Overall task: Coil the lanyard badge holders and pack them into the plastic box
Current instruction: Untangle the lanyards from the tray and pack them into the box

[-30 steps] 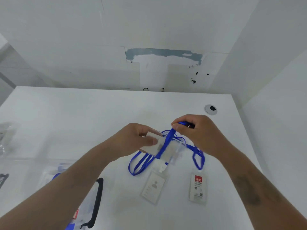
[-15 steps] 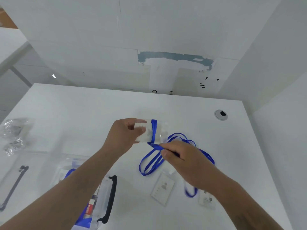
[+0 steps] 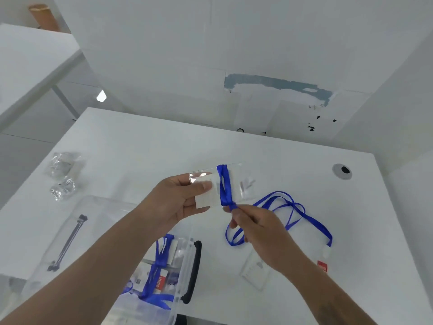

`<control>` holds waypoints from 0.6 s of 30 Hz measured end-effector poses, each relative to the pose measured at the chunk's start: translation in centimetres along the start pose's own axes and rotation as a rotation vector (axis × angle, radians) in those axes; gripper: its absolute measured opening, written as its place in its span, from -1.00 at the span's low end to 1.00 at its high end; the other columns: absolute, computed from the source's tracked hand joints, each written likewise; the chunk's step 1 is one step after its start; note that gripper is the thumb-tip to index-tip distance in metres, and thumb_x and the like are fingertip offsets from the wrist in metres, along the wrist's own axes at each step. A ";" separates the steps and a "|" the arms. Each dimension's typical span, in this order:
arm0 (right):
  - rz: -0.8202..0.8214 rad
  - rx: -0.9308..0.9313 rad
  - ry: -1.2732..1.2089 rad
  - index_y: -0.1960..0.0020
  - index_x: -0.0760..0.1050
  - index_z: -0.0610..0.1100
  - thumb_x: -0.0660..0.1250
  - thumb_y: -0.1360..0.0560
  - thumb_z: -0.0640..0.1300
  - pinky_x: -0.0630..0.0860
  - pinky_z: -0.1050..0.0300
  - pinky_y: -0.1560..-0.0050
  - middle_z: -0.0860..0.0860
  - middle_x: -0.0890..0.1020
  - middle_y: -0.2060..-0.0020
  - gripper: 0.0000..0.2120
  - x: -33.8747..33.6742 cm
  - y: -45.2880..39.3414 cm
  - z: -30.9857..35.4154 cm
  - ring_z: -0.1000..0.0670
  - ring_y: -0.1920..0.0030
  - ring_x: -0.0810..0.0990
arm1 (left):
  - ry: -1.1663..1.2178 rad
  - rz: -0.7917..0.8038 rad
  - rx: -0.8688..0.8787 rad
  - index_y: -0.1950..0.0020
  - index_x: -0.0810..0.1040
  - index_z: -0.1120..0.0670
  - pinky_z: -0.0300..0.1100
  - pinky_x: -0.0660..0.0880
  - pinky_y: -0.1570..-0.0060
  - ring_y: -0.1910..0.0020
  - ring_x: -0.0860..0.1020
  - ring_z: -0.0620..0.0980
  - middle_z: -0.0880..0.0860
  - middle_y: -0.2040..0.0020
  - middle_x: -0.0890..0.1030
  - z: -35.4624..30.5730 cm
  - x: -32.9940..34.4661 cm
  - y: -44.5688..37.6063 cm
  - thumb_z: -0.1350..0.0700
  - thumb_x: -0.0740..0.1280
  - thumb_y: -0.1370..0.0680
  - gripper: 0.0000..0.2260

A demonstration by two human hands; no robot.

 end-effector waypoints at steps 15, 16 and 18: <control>0.155 -0.268 0.673 0.05 0.59 0.07 0.43 -0.44 0.14 0.56 0.13 0.00 0.21 0.62 0.10 -0.82 10.7 -2.0 9.4 0.13 0.09 0.58 | -0.481 -0.111 -0.040 0.01 0.70 0.00 -0.40 0.51 0.41 0.46 0.55 -0.27 -0.12 0.51 0.54 1.3 -13.2 5.2 0.22 0.45 -0.51 -0.86; 0.162 -0.242 0.664 0.06 0.58 0.08 0.44 -0.44 0.13 0.57 0.14 0.06 0.21 0.61 0.19 -0.83 11.6 -2.4 9.1 0.12 0.15 0.59 | -0.475 -0.106 -0.074 0.01 0.70 0.01 -0.34 0.56 0.35 0.43 0.56 -0.24 -0.11 0.49 0.55 1.9 -14.0 5.5 0.22 0.46 -0.50 -0.86; 0.169 -0.223 0.645 0.03 0.55 0.11 0.46 -0.43 0.10 0.55 0.19 0.13 0.23 0.63 0.20 -0.83 13.4 -2.8 8.7 0.15 0.21 0.58 | -0.459 -0.119 -0.134 0.00 0.71 0.03 -0.15 0.66 0.14 0.30 0.62 -0.15 -0.05 0.39 0.59 3.4 -15.8 5.8 0.21 0.50 -0.46 -0.85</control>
Point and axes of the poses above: each hand's wrist, its own y-axis away from the middle knuckle, its own x-axis out of the palm, z = x × y, the point moved 10 cm from there along -y, towards the middle knuckle
